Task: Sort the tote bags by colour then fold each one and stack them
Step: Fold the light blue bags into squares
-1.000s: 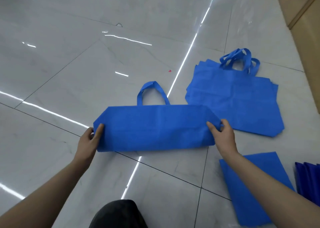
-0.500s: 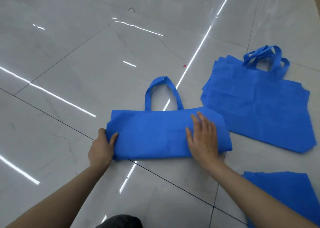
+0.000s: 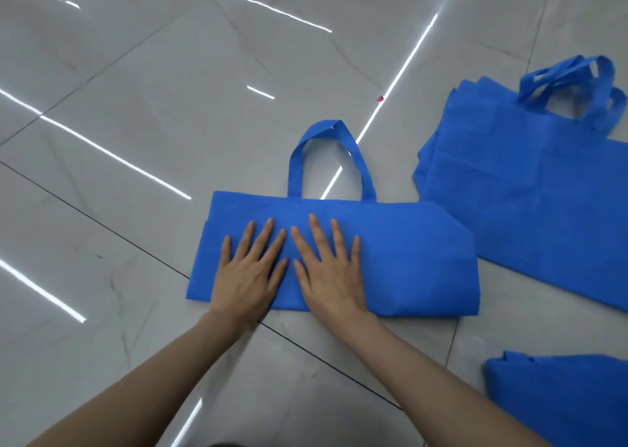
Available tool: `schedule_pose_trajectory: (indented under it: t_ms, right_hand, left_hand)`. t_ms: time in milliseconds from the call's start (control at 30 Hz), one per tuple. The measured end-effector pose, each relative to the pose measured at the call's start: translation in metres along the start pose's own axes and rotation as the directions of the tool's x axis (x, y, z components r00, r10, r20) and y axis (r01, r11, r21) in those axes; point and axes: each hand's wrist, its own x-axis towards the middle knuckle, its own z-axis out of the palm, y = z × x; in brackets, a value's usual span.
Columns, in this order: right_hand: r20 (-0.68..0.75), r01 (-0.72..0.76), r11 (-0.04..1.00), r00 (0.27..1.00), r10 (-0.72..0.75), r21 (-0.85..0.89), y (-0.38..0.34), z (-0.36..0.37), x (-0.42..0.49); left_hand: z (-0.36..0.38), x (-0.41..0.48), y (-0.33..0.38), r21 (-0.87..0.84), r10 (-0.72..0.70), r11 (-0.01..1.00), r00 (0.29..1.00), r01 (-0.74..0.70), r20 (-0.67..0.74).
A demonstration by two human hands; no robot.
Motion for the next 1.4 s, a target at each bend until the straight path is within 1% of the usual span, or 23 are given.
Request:
schedule_pose_trajectory:
  t_ms: [67,100,167,233,333,400,433,600,667,800,833,867,933,967,1033,1133,1233,1267,1300,1333,1367,1400]
  right_hand:
    - [0.051,0.062,0.998,0.997,-0.063,0.016,0.000,0.003,0.004]
    - [0.063,0.068,0.998,0.996,-0.069,0.017,0.005,0.005,0.006]
    - [0.078,0.028,0.999,0.997,-0.030,0.017,0.028,0.005,0.009]
    - [0.072,-0.089,0.996,0.994,0.088,0.018,0.062,0.003,0.006]
    - [0.041,-0.283,0.958,0.958,0.284,-0.040,0.102,-0.003,-0.008]
    - [0.049,-0.364,0.929,0.929,0.367,-0.064,0.111,-0.006,-0.015]
    - [0.060,-0.380,0.922,0.921,0.384,-0.068,0.111,-0.007,-0.017]
    - [0.079,-0.372,0.927,0.924,0.374,-0.036,0.115,-0.006,-0.024]
    - [0.086,-0.376,0.926,0.922,0.378,-0.039,0.116,-0.006,-0.030]
    - [0.109,-0.368,0.929,0.922,0.371,-0.043,0.114,-0.009,-0.031]
    - [0.066,-0.368,0.930,0.927,0.368,-0.018,0.112,-0.011,-0.028]
    - [-0.014,-0.365,0.931,0.931,0.365,0.031,0.110,-0.012,-0.023]
    - [-0.186,-0.339,0.933,0.916,0.356,0.118,0.107,-0.016,-0.008]
    - [-0.208,-0.337,0.930,0.909,0.362,0.147,0.105,-0.018,0.003]
    - [-0.162,-0.382,0.906,0.897,0.411,0.182,0.099,-0.025,0.031]
    - [-0.102,-0.482,0.838,0.849,0.519,0.255,0.090,-0.036,0.071]
    - [-0.030,-0.510,0.816,0.843,0.537,0.273,0.083,-0.040,0.100]
    - [-0.001,-0.508,0.794,0.842,0.539,0.333,0.083,-0.043,0.106]
    - [0.026,-0.489,0.741,0.842,0.539,0.460,0.082,-0.047,0.110]
    - [0.051,-0.441,0.654,0.850,0.525,0.615,0.079,-0.054,0.112]
    - [0.044,-0.358,0.565,0.869,0.493,0.744,0.076,-0.061,0.111]
    - [-0.009,-0.258,0.517,0.889,0.458,0.816,0.073,-0.069,0.108]
  left_hand:
    - [0.000,0.002,0.001,-0.032,0.002,0.999,1.000,-0.002,0.005]
    - [0.000,0.003,0.001,-0.047,-0.012,0.999,1.000,0.012,0.002]
    - [-0.001,0.003,0.002,-0.056,-0.038,0.998,0.999,0.037,-0.004]
    - [-0.002,0.002,0.002,-0.069,-0.043,0.997,0.999,0.044,0.009]
    - [-0.004,0.002,0.001,-0.086,-0.050,0.995,0.999,0.051,0.015]
    - [-0.004,0.001,0.002,-0.087,-0.043,0.995,0.999,0.044,0.014]
    - [-0.005,0.001,0.003,-0.091,-0.036,0.995,0.999,0.037,0.007]
    - [-0.020,0.018,-0.008,-0.110,0.026,0.993,0.998,-0.032,-0.049]
    - [-0.019,0.020,-0.013,-0.132,0.005,0.991,0.999,-0.011,-0.047]
    - [-0.008,0.014,-0.011,-0.143,-0.063,0.988,0.998,0.063,0.009]
    - [-0.007,0.014,-0.011,-0.140,-0.065,0.988,0.998,0.066,0.010]
    - [-0.007,0.014,-0.011,-0.138,-0.067,0.988,0.998,0.068,0.012]
    - [-0.007,0.014,-0.011,-0.131,-0.068,0.989,0.998,0.069,0.011]
    - [-0.007,0.014,-0.011,-0.127,-0.065,0.990,0.998,0.066,0.008]
    - [-0.007,0.014,-0.010,-0.130,-0.061,0.990,0.998,0.060,-0.003]
    - [-0.007,0.014,-0.011,-0.120,-0.054,0.991,0.999,0.053,-0.006]
    - [-0.006,0.014,-0.012,-0.108,-0.046,0.993,0.999,0.045,-0.008]
    - [-0.006,0.014,-0.012,-0.108,-0.047,0.993,0.999,0.046,-0.008]
    - [-0.006,0.014,-0.012,-0.110,-0.048,0.993,0.999,0.046,-0.011]
    - [-0.006,0.014,-0.012,-0.115,-0.049,0.992,0.999,0.047,-0.012]
    - [-0.007,0.014,-0.012,-0.120,-0.049,0.992,0.999,0.047,-0.012]
    - [-0.006,0.014,-0.012,-0.124,-0.049,0.991,0.999,0.047,-0.012]
